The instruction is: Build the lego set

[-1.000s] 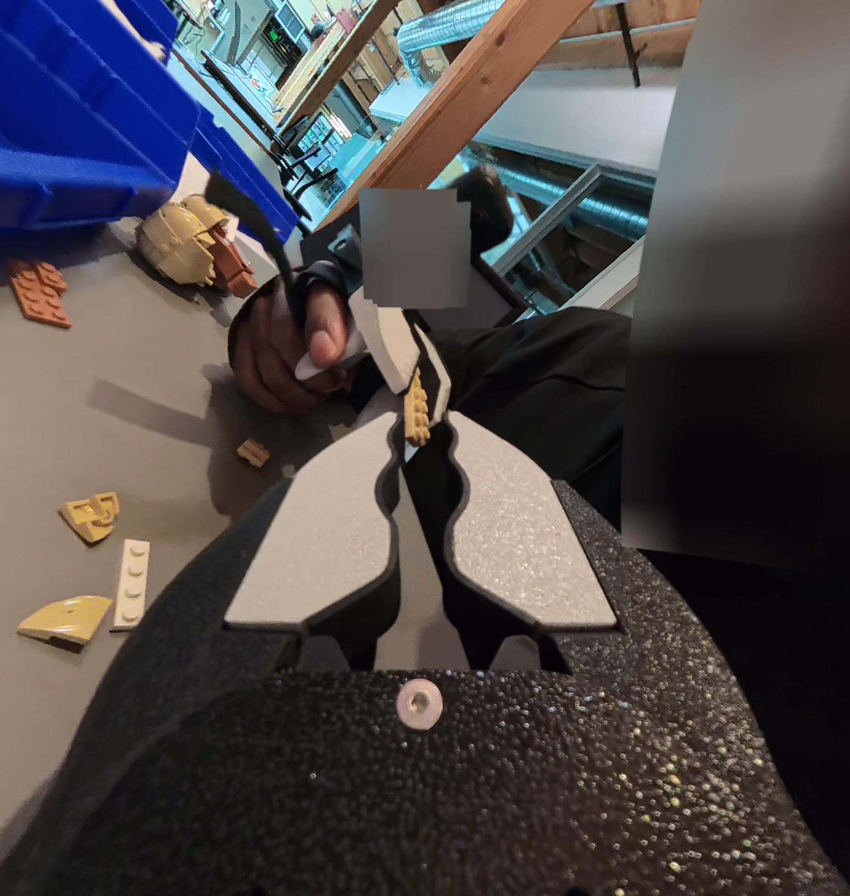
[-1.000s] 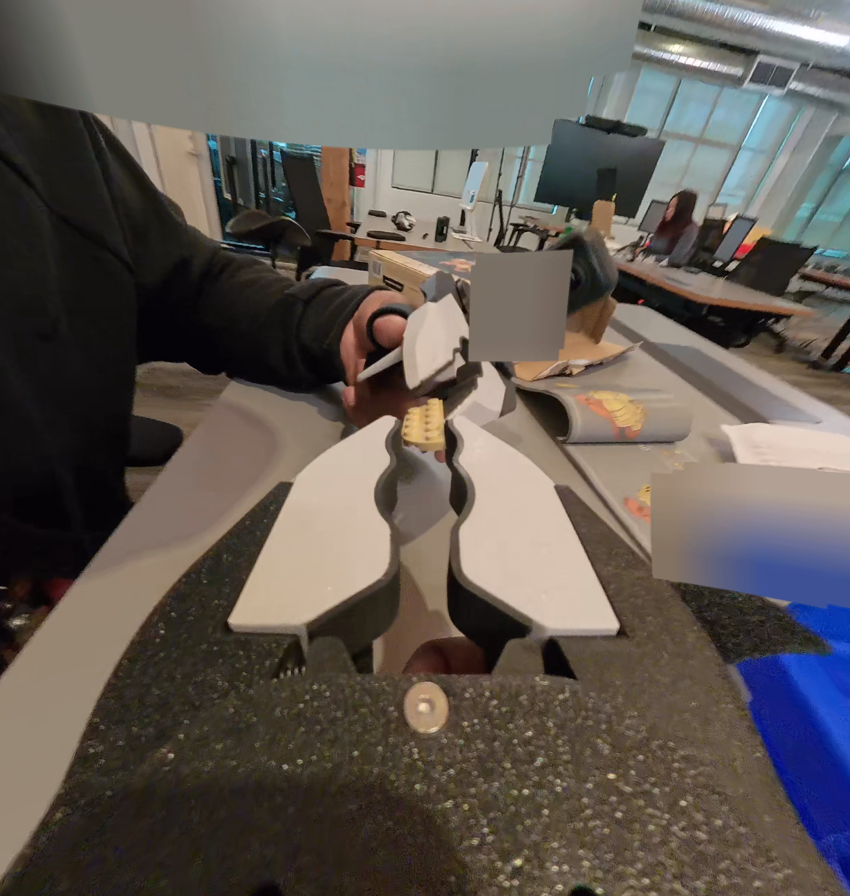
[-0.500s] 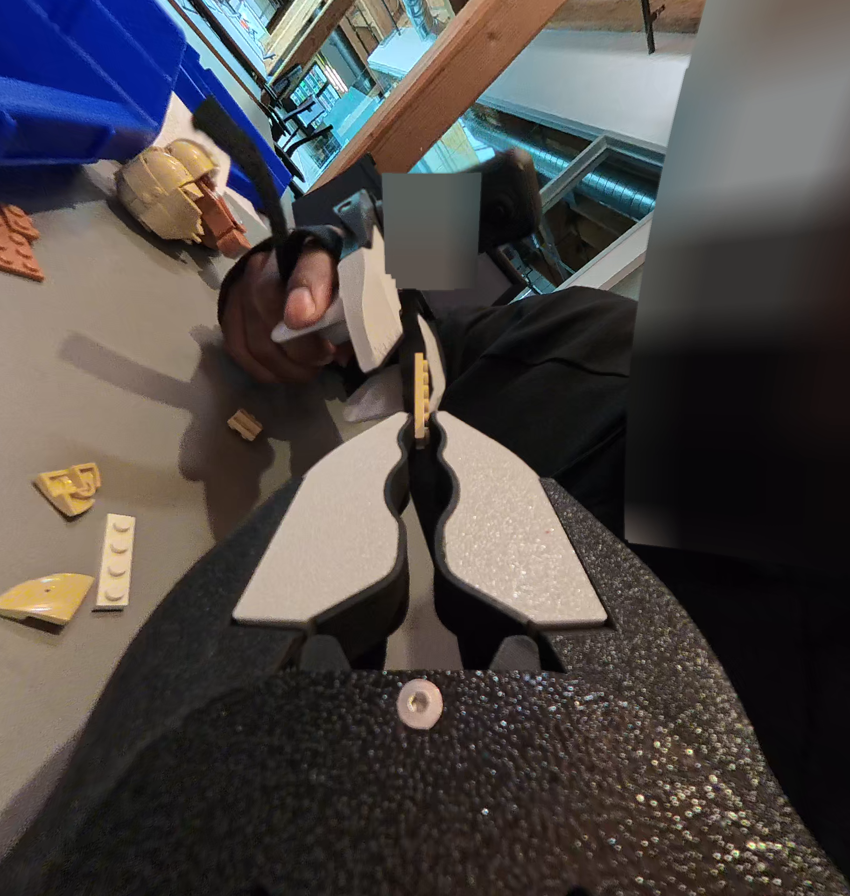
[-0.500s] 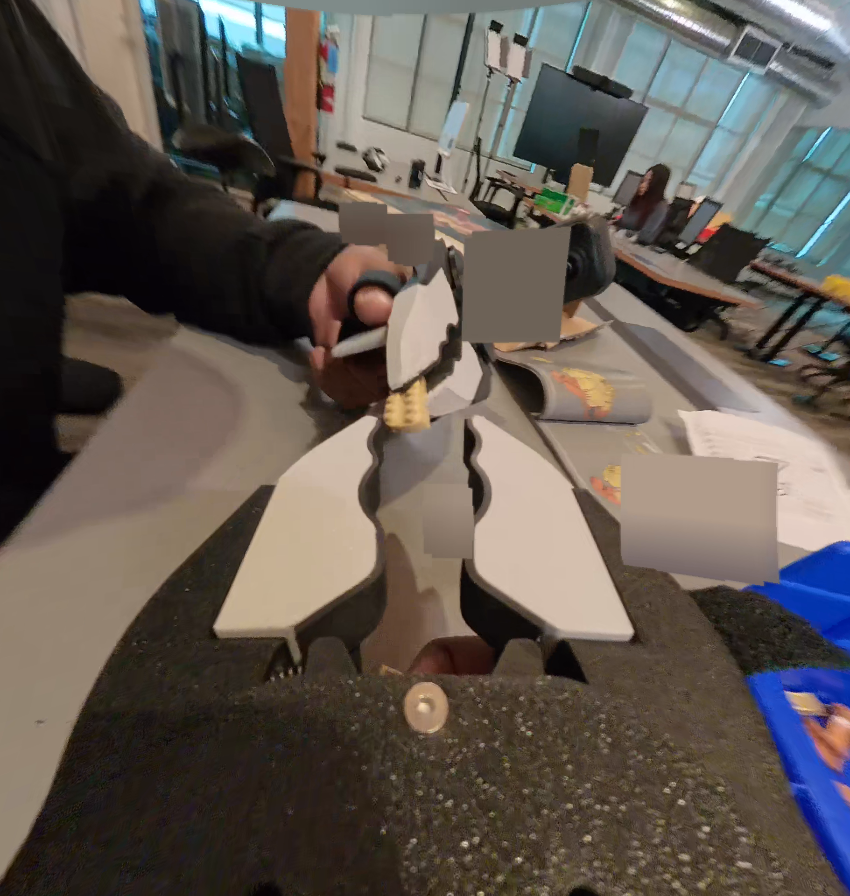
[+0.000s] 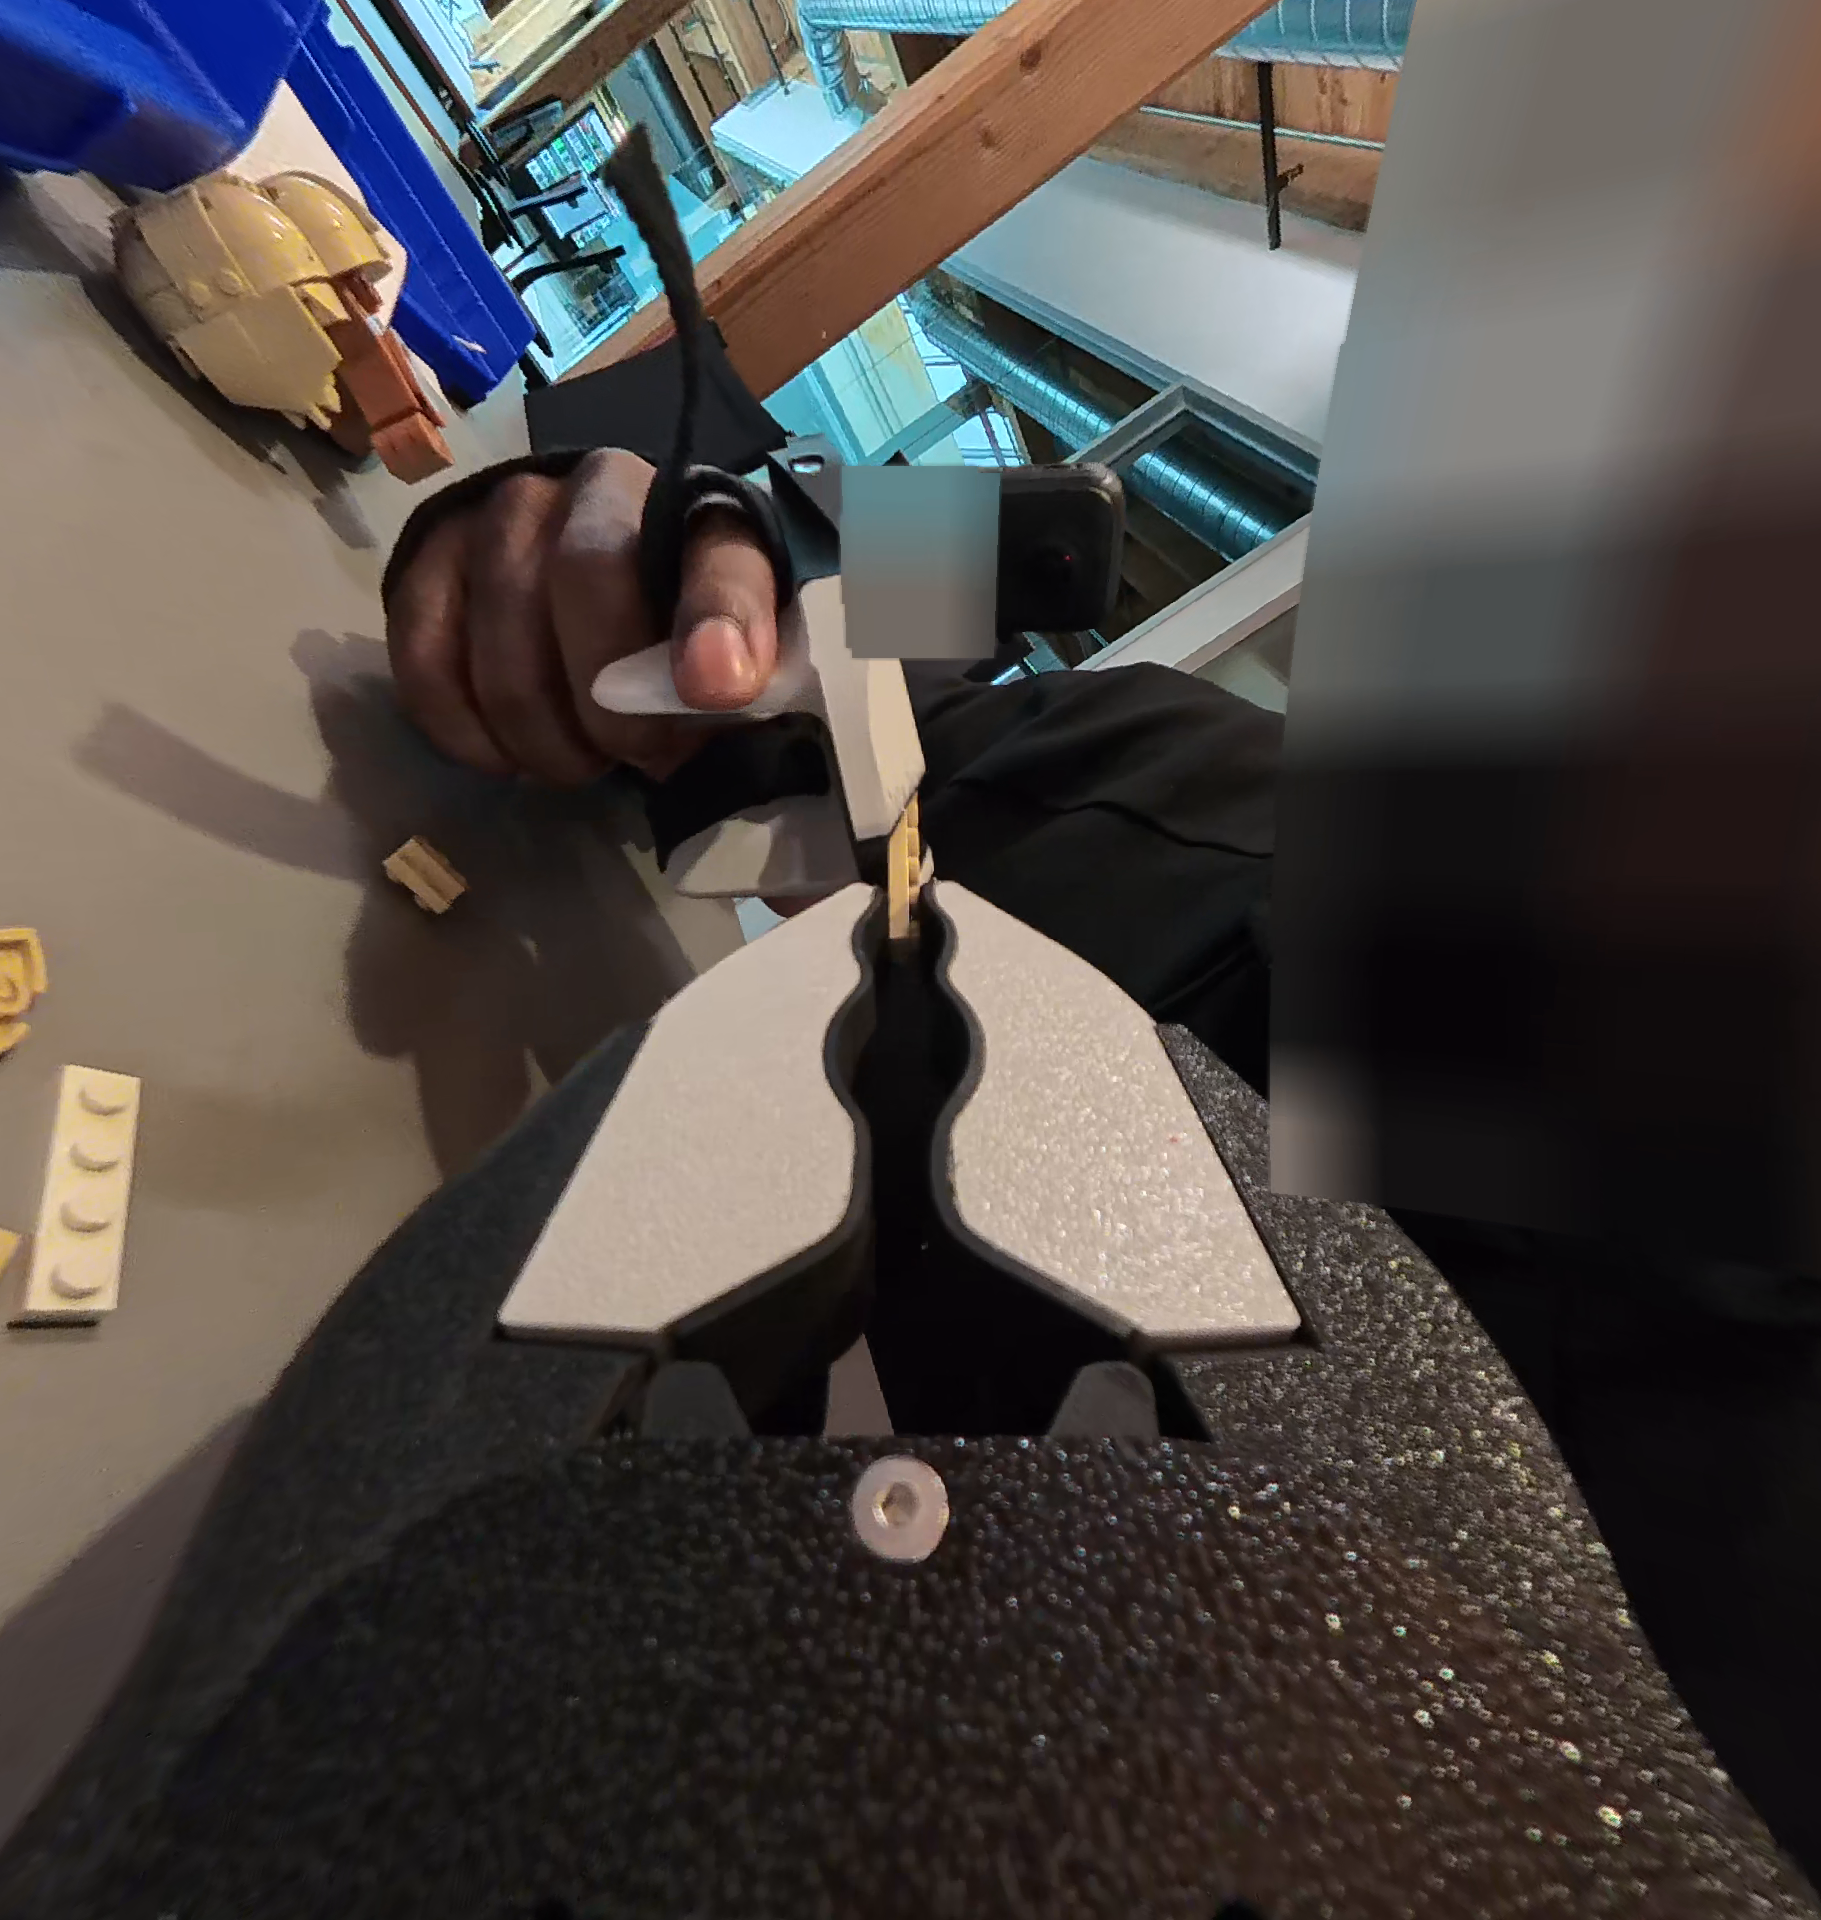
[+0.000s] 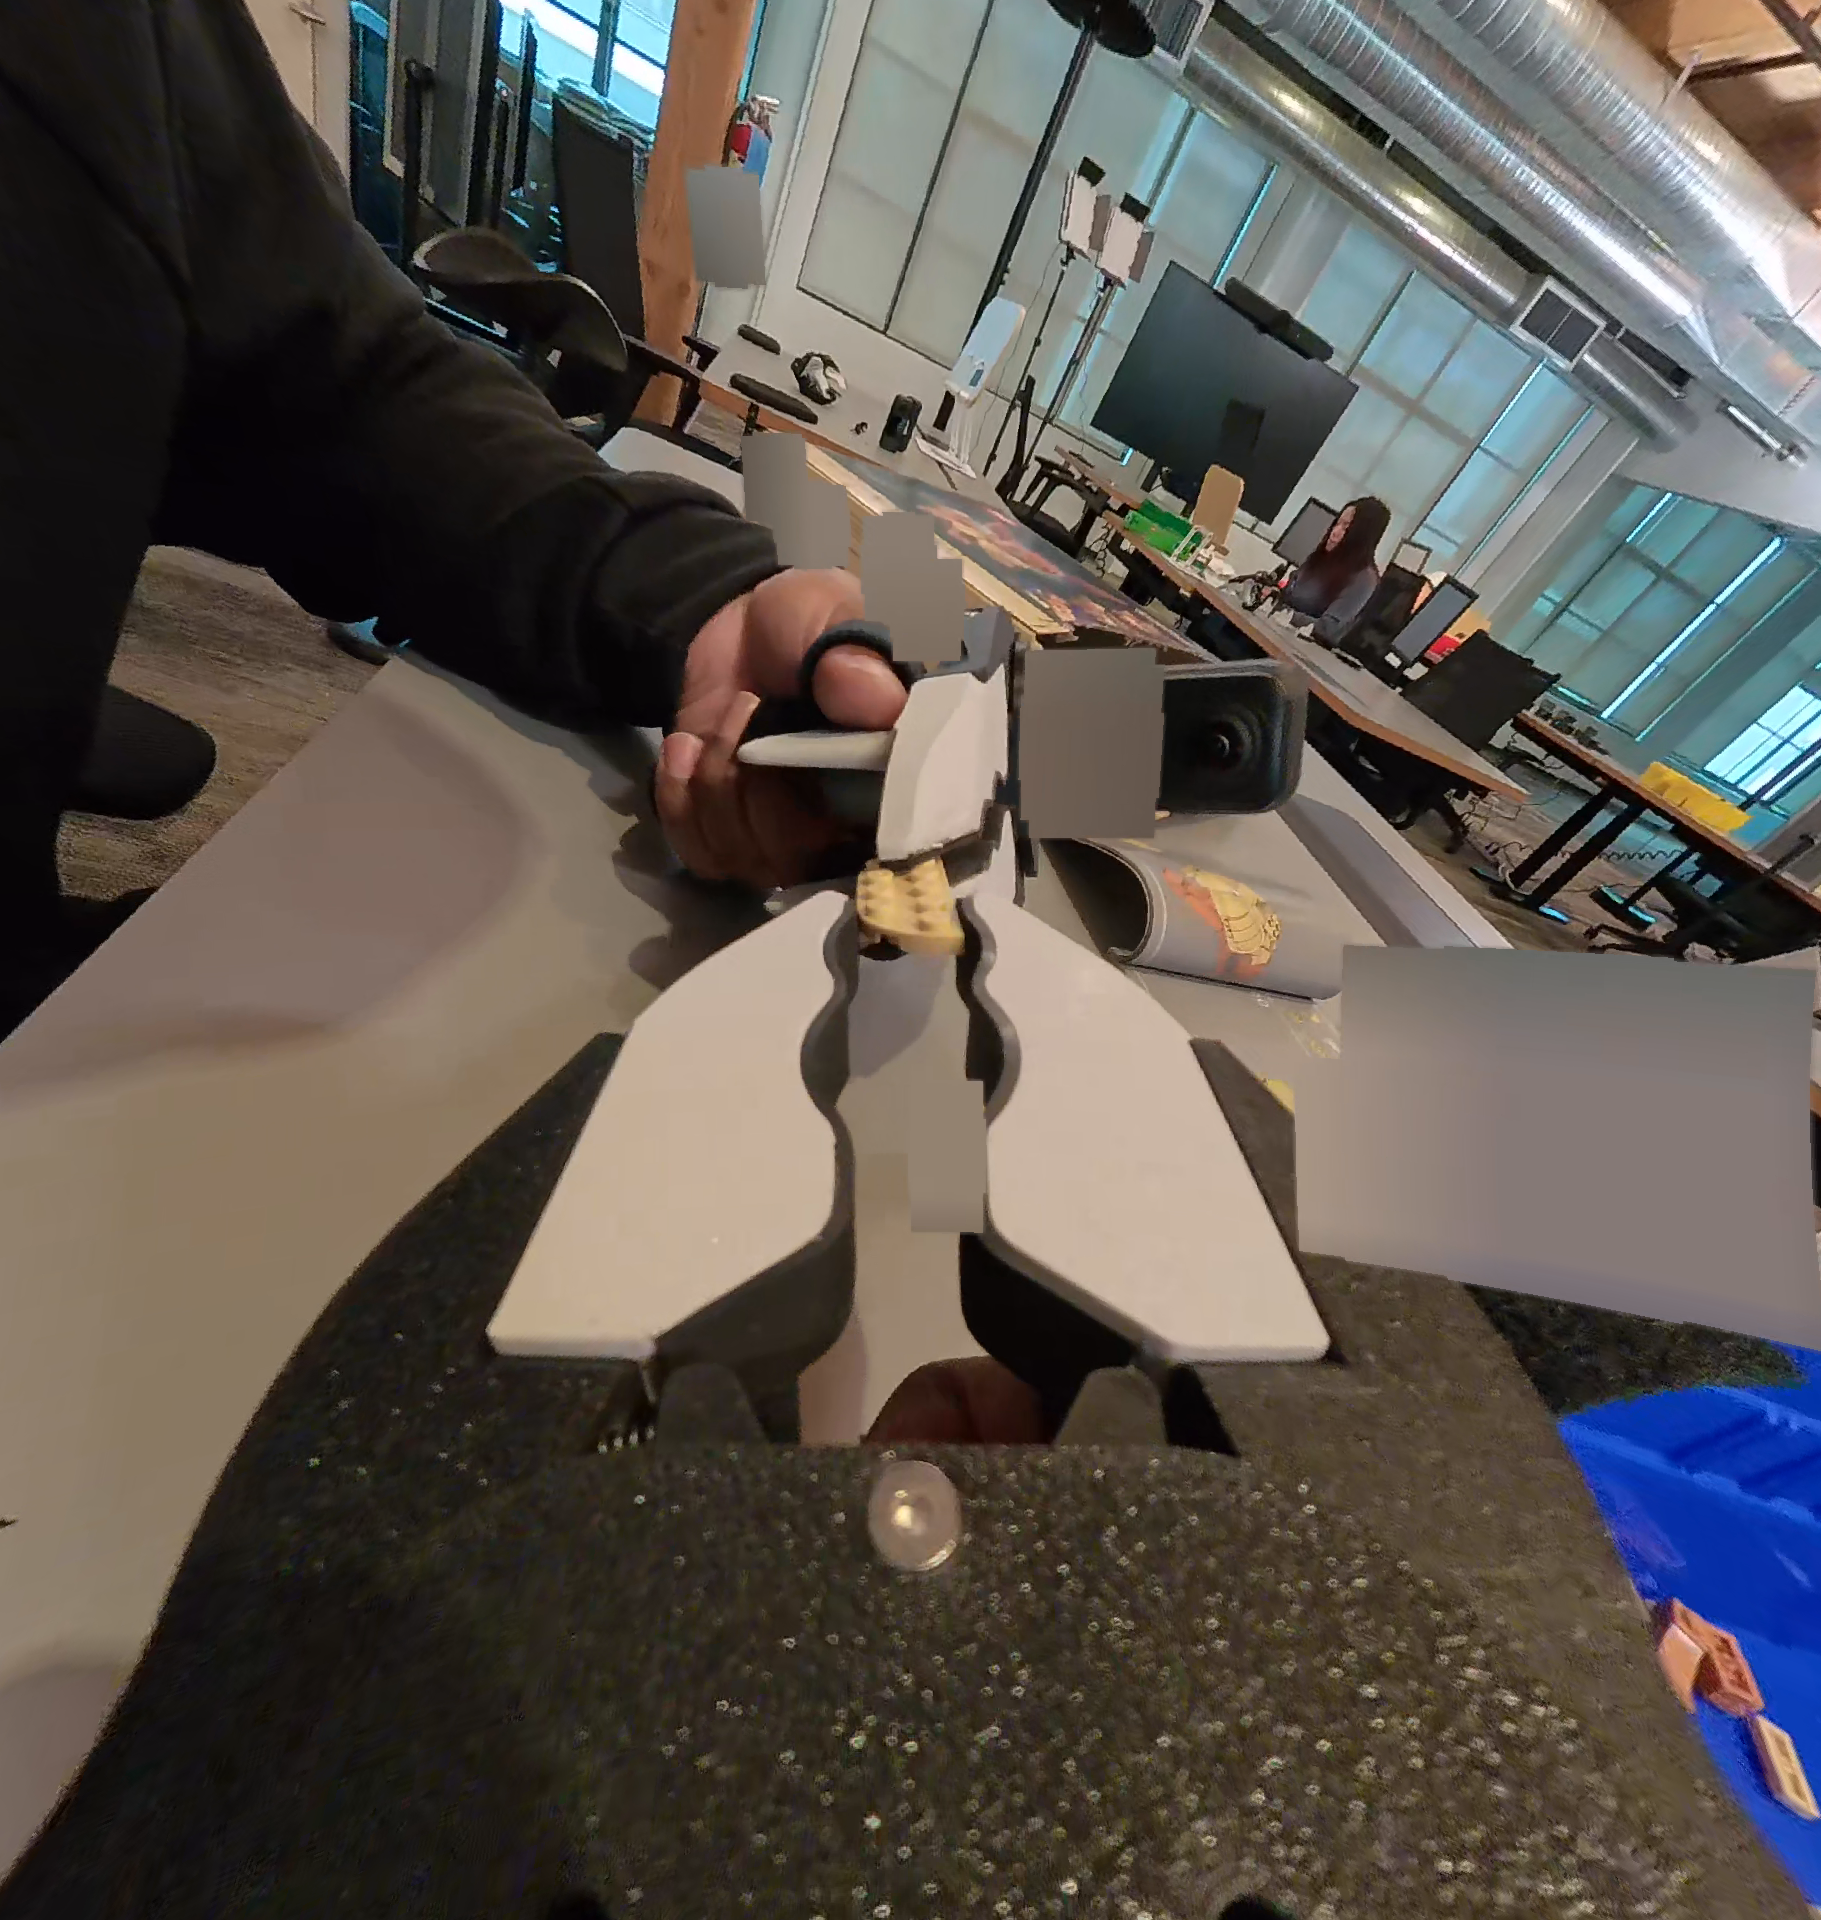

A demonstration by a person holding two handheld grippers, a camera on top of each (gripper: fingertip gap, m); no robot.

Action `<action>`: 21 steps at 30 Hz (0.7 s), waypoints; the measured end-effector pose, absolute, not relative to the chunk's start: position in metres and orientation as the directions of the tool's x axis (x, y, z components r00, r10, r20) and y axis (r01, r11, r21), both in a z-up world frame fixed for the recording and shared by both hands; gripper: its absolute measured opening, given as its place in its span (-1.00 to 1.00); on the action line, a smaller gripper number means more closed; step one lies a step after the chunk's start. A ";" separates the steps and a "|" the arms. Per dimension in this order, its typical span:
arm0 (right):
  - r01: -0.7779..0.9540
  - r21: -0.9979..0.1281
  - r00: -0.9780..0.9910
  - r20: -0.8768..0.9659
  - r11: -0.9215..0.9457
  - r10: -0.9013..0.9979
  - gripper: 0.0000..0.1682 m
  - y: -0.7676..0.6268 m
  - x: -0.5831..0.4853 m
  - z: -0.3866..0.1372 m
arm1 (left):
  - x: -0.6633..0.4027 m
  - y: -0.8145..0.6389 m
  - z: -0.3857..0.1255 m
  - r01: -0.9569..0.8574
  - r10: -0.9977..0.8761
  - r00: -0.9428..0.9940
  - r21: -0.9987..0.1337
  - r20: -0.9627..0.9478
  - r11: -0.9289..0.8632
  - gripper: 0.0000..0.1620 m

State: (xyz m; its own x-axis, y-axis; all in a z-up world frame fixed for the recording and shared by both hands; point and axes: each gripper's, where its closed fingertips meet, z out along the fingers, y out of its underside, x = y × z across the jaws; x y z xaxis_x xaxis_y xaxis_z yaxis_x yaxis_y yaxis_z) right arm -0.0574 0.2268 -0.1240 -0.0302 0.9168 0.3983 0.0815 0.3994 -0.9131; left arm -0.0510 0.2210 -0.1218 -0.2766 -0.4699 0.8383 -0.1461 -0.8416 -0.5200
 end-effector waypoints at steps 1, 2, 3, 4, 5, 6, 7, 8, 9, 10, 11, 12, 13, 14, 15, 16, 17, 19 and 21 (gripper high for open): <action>0.085 -0.918 -0.027 0.386 0.386 0.922 -0.80 0.229 -0.057 -0.124 | -0.051 0.223 -0.122 -0.135 -0.478 -0.269 -0.524 0.836 -0.841 -0.94; 0.088 -0.926 -0.021 0.368 0.368 0.930 -0.80 0.231 -0.057 -0.125 | -0.051 0.225 -0.122 -0.123 -0.491 -0.258 -0.532 0.832 -0.838 -0.94; 0.083 -0.935 -0.017 0.345 0.345 0.939 -0.80 0.232 -0.057 -0.124 | -0.051 0.228 -0.122 -0.114 -0.505 -0.245 -0.542 0.828 -0.833 -0.93; 0.072 -0.946 -0.017 0.315 0.316 0.949 -0.80 0.232 -0.057 -0.122 | -0.051 0.229 -0.122 -0.109 -0.525 -0.233 -0.559 0.818 -0.822 -0.90; 0.056 -0.957 -0.019 0.283 0.283 0.959 -0.80 0.232 -0.057 -0.120 | -0.051 0.231 -0.122 -0.105 -0.553 -0.220 -0.583 0.804 -0.806 -0.83; 0.039 -0.967 -0.021 0.250 0.250 0.968 -0.80 0.233 -0.056 -0.118 | -0.052 0.232 -0.121 -0.097 -0.586 -0.207 -0.612 0.784 -0.785 -0.74; 0.026 -0.975 -0.020 0.219 0.219 0.976 -0.81 0.234 -0.056 -0.115 | -0.053 0.234 -0.120 -0.089 -0.625 -0.192 -0.647 0.757 -0.757 -0.69; 0.013 -0.982 -0.014 0.190 0.190 0.982 -0.81 0.236 -0.054 -0.113 | -0.055 0.236 -0.120 -0.086 -0.674 -0.168 -0.691 0.720 -0.717 -0.66; 0.001 -0.987 -0.002 0.163 0.163 0.987 -0.80 0.240 -0.053 -0.110 | -0.058 0.239 -0.121 -0.085 -0.725 -0.136 -0.737 0.675 -0.670 -0.63; -0.012 -0.991 0.012 0.136 0.137 0.991 -0.81 0.244 -0.051 -0.106 | -0.060 0.243 -0.122 -0.085 -0.776 -0.096 -0.782 0.624 -0.618 -0.62; -0.026 -0.993 0.028 0.110 0.111 0.993 -0.81 0.249 -0.048 -0.103 | -0.063 0.248 -0.126 -0.103 -0.826 -0.042 -0.825 0.562 -0.556 -0.62; -0.038 -0.995 0.044 0.087 0.089 0.995 -0.81 0.253 -0.046 -0.100 | -0.066 0.254 -0.134 -0.146 -0.872 0.033 -0.860 0.489 -0.488 -0.62; -0.049 -0.996 0.064 0.069 0.072 0.996 -0.81 0.258 -0.043 -0.097 | -0.070 0.262 -0.145 -0.210 -0.904 0.122 -0.880 0.409 -0.426 -0.62; -0.056 -0.997 0.088 0.057 0.062 0.995 -0.81 0.263 -0.041 -0.095 | -0.074 0.270 -0.158 -0.287 -0.921 0.205 -0.879 0.332 -0.381 -0.62; -0.057 -0.997 0.109 0.050 0.056 0.993 -0.81 0.267 -0.038 -0.094 | -0.079 0.275 -0.172 -0.363 -0.921 0.273 -0.857 0.278 -0.367 -0.63; -0.054 -0.997 0.129 0.047 0.054 0.991 -0.81 0.271 -0.037 -0.094 | -0.082 0.278 -0.184 -0.422 -0.913 0.315 -0.824 0.259 -0.379 -0.65; -0.047 -0.998 0.145 0.044 0.051 0.988 -0.80 0.274 -0.036 -0.095 | -0.081 0.276 -0.192 -0.458 -0.908 0.326 -0.796 0.264 -0.396 -0.67; -0.033 -0.999 0.162 0.037 0.043 0.986 -0.81 0.277 -0.035 -0.098 | -0.077 0.271 -0.203 -0.498 -0.906 0.318 -0.763 0.281 -0.411 -0.74; -0.024 -0.999 0.161 0.036 0.041 0.986 -0.81 0.276 -0.036 -0.101 | -0.078 0.273 -0.212 -0.552 -0.917 0.333 -0.744 0.217 -0.377 -0.76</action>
